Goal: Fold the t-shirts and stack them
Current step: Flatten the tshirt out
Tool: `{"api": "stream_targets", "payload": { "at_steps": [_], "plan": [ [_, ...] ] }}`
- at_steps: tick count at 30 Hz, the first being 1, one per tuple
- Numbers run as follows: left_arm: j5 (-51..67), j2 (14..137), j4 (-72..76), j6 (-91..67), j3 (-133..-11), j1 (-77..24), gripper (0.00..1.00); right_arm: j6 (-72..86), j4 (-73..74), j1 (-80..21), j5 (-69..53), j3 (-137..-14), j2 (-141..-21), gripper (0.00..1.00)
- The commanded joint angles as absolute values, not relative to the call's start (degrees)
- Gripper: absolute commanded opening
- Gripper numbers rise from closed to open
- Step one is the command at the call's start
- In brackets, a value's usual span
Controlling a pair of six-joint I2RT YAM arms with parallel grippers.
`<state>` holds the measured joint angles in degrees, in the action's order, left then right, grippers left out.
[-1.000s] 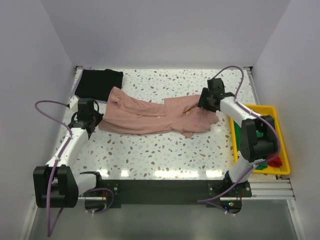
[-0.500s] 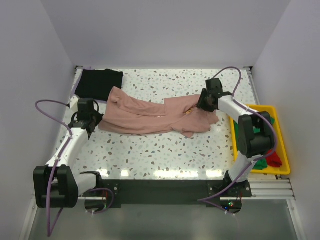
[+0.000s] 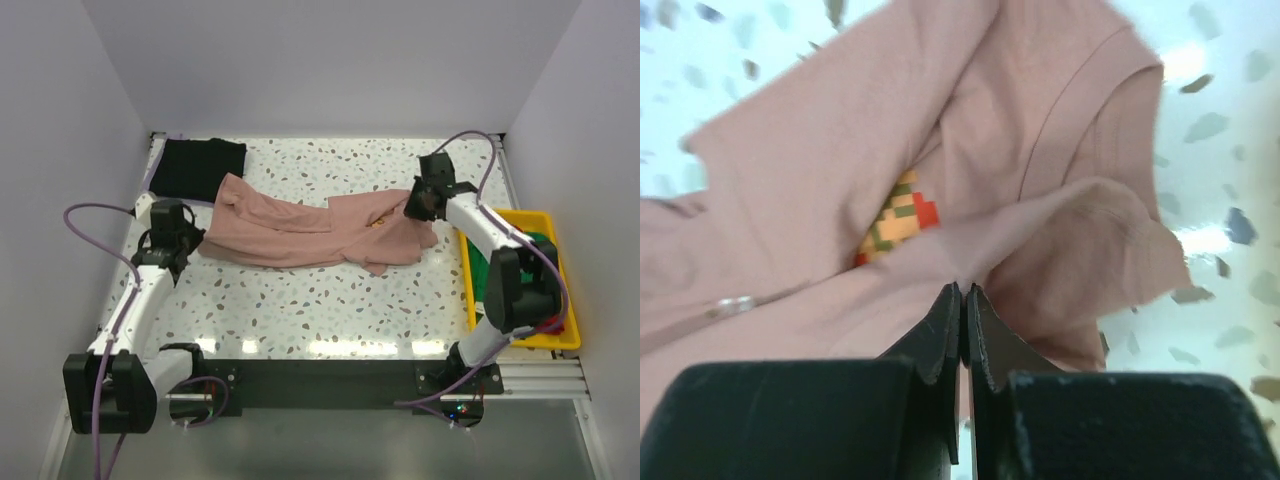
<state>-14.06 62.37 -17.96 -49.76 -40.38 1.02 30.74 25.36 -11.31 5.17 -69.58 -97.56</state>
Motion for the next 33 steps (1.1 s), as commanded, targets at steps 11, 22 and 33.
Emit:
{"api": "stream_targets", "payload": {
  "at_steps": [11,22,33],
  "plan": [
    [-15.5,48.3,-31.5,-45.1,-53.8,1.5,0.00,29.0,46.6,-6.9,6.2,-84.8,-60.5,0.00],
    [-11.8,45.3,-42.1,-42.5,-80.0,1.5,0.00,25.8,62.0,-6.9,9.0,-111.0,-56.5,0.00],
    [-4.1,60.5,-30.8,-43.7,-84.6,1.5,0.00,26.3,51.0,-6.9,3.5,-107.2,-64.8,0.00]
  ]
}}
